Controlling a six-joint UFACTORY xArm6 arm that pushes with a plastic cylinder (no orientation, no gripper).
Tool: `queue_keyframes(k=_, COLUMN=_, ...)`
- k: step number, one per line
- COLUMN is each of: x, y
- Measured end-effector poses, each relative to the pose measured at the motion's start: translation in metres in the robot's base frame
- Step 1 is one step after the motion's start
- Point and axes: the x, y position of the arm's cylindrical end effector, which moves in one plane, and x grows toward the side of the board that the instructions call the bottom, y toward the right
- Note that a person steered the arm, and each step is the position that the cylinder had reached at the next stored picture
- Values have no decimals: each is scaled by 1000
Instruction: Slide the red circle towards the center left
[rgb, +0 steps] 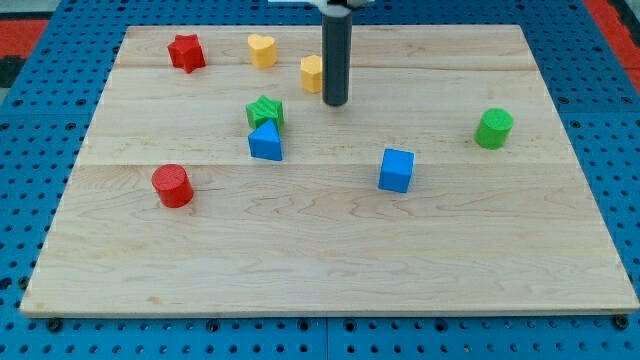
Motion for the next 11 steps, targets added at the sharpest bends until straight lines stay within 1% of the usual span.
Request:
queue_keyframes(k=1, x=-25, y=-32)
queue_keyframes(k=3, x=-85, y=-13)
queue_keyframes(k=4, x=-62, y=-45)
queue_keyframes(k=5, x=-61, y=-169)
queue_keyframes(k=6, x=6, y=-175)
queue_keyframes(k=7, x=94, y=-127)
queue_keyframes(k=8, x=144, y=-73)
queue_keyframes(k=9, x=138, y=-154)
queue_keyframes(k=10, x=92, y=-217)
queue_keyframes(k=11, x=111, y=-200)
